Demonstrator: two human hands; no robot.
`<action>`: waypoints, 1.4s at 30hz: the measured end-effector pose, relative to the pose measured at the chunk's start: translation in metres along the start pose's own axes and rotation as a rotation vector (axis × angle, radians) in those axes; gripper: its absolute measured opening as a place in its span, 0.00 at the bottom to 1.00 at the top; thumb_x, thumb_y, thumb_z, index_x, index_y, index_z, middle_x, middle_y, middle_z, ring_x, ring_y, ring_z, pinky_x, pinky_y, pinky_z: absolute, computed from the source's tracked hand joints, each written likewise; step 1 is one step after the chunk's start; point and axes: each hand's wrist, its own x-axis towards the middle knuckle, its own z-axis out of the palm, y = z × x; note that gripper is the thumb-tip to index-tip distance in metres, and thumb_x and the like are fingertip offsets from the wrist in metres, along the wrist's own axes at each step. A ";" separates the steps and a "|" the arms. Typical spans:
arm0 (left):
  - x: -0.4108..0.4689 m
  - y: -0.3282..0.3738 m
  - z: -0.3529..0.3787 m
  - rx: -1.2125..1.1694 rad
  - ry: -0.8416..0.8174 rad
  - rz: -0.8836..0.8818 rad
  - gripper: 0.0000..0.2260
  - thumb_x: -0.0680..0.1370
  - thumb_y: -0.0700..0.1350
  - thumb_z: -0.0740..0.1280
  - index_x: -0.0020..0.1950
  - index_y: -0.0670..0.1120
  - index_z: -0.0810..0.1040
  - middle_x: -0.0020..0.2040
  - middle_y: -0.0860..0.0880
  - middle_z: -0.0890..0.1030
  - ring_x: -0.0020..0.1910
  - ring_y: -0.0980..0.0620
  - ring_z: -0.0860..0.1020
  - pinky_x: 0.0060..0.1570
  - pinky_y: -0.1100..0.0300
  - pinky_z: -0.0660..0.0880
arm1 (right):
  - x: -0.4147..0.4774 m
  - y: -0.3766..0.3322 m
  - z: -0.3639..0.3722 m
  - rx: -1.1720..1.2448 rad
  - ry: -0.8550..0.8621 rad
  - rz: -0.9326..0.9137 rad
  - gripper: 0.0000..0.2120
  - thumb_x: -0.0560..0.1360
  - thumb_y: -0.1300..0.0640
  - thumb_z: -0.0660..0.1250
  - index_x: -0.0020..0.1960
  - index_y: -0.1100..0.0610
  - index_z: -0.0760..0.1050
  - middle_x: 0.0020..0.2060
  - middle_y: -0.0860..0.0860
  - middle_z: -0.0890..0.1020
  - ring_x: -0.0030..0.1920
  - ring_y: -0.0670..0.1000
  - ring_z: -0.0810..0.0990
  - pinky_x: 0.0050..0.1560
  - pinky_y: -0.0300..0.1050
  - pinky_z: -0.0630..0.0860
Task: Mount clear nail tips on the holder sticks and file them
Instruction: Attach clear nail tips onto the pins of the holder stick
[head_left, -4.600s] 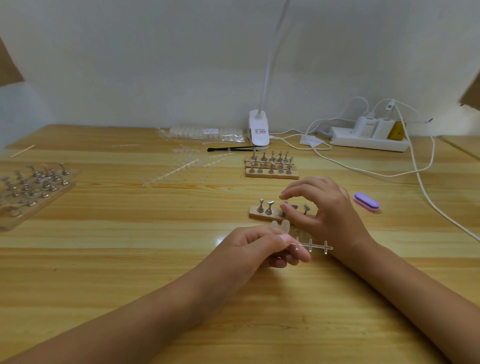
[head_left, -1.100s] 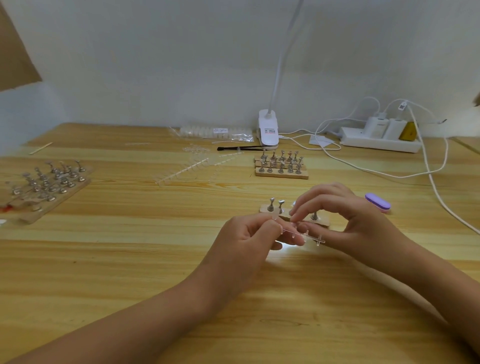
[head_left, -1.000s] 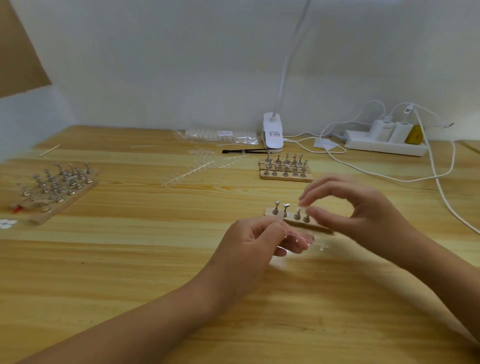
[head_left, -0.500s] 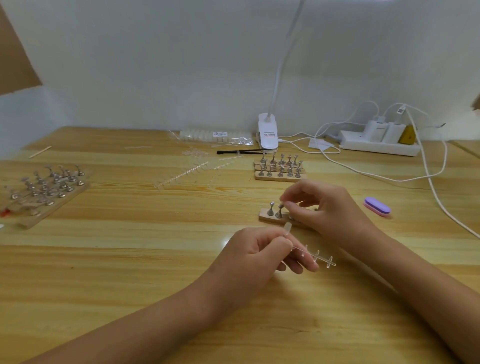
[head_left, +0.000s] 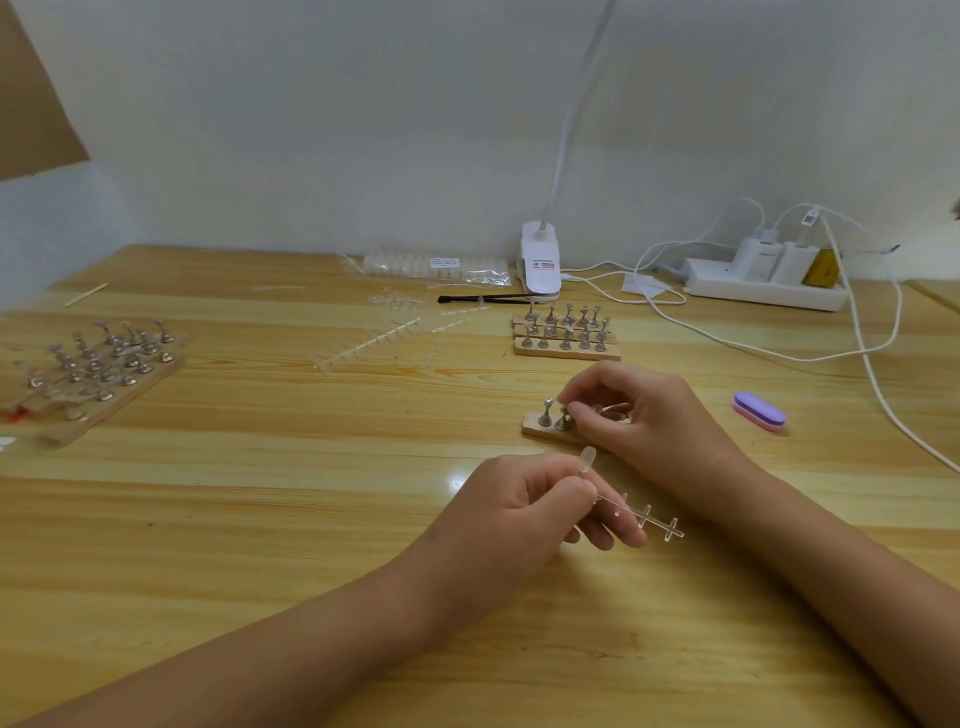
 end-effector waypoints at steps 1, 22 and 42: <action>0.000 0.000 0.000 -0.003 -0.001 0.000 0.15 0.77 0.44 0.56 0.44 0.49 0.83 0.45 0.52 0.86 0.43 0.58 0.81 0.44 0.68 0.74 | 0.000 0.000 0.000 -0.015 -0.004 -0.006 0.05 0.75 0.61 0.71 0.48 0.53 0.81 0.42 0.42 0.83 0.46 0.41 0.81 0.49 0.37 0.78; 0.003 -0.007 -0.003 -0.049 0.044 -0.036 0.15 0.86 0.48 0.53 0.58 0.45 0.78 0.39 0.48 0.86 0.39 0.55 0.81 0.42 0.67 0.74 | -0.018 -0.030 -0.018 0.144 -0.078 -0.149 0.09 0.72 0.47 0.68 0.44 0.51 0.82 0.51 0.40 0.80 0.61 0.47 0.76 0.61 0.39 0.69; 0.004 -0.003 -0.028 1.167 0.249 0.721 0.10 0.81 0.48 0.61 0.54 0.50 0.83 0.34 0.54 0.82 0.31 0.53 0.78 0.28 0.57 0.74 | -0.025 -0.042 -0.021 0.444 -0.107 -0.160 0.05 0.72 0.50 0.66 0.43 0.50 0.77 0.53 0.49 0.81 0.61 0.52 0.77 0.57 0.46 0.74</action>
